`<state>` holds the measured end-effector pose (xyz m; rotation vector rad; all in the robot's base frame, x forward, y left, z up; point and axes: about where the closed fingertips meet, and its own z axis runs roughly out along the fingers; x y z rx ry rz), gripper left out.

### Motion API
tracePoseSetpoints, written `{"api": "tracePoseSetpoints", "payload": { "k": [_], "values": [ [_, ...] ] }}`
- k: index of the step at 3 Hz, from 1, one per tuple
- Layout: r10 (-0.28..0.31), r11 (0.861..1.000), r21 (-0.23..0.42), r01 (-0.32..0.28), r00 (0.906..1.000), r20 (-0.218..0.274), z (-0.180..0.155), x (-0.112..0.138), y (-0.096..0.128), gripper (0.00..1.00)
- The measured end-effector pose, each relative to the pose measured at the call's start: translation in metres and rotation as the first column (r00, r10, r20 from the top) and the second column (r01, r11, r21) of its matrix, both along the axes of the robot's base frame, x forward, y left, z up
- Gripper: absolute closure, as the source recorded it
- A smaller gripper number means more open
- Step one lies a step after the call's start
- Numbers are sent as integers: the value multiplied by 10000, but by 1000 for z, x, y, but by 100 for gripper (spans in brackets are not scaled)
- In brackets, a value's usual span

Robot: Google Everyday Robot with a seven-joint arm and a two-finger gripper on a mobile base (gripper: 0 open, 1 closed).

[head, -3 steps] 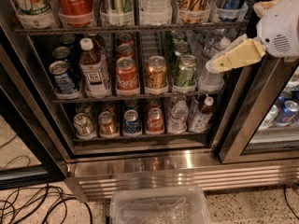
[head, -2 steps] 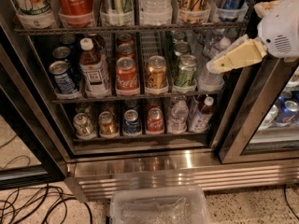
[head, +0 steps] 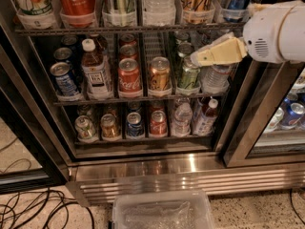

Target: Pick orange can from top shelf of fridge

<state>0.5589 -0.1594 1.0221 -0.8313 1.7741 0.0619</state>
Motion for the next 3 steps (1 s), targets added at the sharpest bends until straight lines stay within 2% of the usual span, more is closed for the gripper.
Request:
{"api": "tracePoseSetpoints", "payload": {
  "k": [1, 2, 3],
  "values": [
    [-637, 9925, 1095, 541, 9942, 864, 19, 8, 14, 0],
    [-1359, 9734, 2080, 957, 9726, 1884, 47, 13, 19, 0],
    [-1470, 9691, 2272, 959, 9644, 2200, 59, 12, 29, 0]
  ]
}}
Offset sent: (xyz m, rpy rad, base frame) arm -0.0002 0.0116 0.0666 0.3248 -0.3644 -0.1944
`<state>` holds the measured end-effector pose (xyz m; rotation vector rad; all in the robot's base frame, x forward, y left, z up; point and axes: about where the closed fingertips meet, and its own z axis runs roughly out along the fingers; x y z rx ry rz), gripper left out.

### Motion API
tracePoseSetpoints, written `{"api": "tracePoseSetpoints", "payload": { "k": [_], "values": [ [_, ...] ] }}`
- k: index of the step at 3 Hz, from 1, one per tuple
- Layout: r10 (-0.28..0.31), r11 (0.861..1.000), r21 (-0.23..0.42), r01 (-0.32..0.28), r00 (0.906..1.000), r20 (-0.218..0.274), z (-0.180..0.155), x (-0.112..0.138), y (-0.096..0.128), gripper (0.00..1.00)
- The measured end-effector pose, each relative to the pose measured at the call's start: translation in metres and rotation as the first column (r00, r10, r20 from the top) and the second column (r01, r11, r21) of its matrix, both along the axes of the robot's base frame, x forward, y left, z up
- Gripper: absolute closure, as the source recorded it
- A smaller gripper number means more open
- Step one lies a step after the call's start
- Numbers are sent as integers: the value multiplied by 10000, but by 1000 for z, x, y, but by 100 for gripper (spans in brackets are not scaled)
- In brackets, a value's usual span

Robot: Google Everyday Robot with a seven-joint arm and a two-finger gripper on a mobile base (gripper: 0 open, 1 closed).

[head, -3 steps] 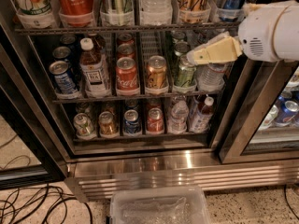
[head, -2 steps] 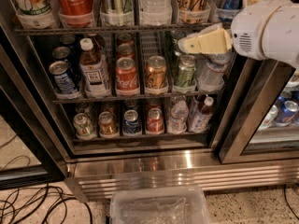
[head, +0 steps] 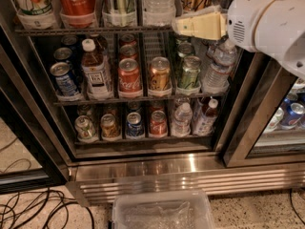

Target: Pick orange can from top shelf of fridge

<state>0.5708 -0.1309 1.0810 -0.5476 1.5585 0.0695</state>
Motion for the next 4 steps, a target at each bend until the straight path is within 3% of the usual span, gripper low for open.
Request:
{"api": "tracePoseSetpoints", "payload": {
  "k": [2, 3, 4],
  "values": [
    [178, 9998, 24, -179, 9997, 139, 4, 1, 12, 0],
    [238, 9987, 431, -254, 9990, 375, 7, 2, 28, 0],
    [24, 9913, 1317, -86, 9989, 470, 9, 2, 39, 0]
  ]
}}
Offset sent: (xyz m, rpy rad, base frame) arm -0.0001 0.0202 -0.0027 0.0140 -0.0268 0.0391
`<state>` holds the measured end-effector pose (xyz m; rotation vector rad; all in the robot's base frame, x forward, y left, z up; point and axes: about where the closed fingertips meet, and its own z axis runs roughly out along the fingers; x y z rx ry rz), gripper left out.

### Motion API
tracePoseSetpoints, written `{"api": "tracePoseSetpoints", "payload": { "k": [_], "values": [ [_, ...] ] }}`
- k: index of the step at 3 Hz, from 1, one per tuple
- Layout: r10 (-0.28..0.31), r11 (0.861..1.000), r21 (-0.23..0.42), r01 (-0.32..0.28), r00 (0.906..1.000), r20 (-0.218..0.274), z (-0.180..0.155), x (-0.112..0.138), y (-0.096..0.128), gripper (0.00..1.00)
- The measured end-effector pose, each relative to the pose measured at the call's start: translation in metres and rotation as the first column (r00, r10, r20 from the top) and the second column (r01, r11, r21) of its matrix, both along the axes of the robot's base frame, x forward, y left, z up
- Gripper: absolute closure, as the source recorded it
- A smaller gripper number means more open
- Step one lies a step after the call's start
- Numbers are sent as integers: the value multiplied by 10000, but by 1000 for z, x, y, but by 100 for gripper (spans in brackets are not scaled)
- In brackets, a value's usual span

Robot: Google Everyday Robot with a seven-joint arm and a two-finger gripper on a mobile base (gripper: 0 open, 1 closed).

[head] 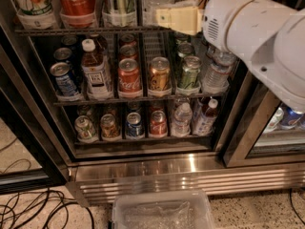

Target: Pick orange can from top shelf of fridge

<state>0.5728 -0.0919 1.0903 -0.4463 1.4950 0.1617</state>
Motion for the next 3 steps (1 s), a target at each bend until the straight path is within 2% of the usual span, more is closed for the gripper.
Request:
{"api": "tracePoseSetpoints", "payload": {
  "k": [1, 2, 3],
  "values": [
    [-56, 9983, 585, 48, 9999, 141, 5, -10, 20, 0],
    [-57, 9983, 585, 48, 9999, 141, 5, -10, 20, 0],
    [-206, 9980, 597, 198, 9997, 126, 1, -10, 21, 16]
  ]
}}
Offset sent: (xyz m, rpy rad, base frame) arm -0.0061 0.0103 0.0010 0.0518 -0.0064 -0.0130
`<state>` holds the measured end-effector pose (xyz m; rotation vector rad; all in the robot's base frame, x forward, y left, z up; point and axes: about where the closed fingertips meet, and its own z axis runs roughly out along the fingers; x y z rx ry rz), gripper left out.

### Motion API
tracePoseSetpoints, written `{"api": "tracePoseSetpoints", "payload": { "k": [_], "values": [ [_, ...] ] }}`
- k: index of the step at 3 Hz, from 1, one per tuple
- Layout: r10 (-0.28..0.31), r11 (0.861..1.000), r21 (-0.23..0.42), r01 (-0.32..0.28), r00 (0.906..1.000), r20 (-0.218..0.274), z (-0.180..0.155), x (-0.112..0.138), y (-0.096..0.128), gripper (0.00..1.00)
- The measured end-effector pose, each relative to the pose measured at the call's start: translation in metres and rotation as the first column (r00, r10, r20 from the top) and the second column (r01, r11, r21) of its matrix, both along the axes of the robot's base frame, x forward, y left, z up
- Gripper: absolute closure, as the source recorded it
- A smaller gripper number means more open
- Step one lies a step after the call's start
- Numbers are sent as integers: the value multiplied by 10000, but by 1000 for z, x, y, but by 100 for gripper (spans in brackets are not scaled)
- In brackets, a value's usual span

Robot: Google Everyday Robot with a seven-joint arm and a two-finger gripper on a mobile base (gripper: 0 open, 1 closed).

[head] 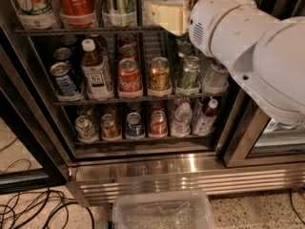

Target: Pick orange can from top shelf of fridge

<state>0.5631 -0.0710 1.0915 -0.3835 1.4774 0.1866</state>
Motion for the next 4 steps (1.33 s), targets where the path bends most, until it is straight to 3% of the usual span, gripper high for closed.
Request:
{"api": "tracePoseSetpoints", "payload": {
  "k": [1, 2, 4],
  "values": [
    [-368, 9993, 72, 368, 9993, 43, -4, 2, -7, 29],
    [-845, 9964, 38, 845, 9964, 51, -11, 4, -19, 31],
    [-1782, 9840, 23, 1784, 9821, 616, -6, 17, -36, 32]
  ]
}}
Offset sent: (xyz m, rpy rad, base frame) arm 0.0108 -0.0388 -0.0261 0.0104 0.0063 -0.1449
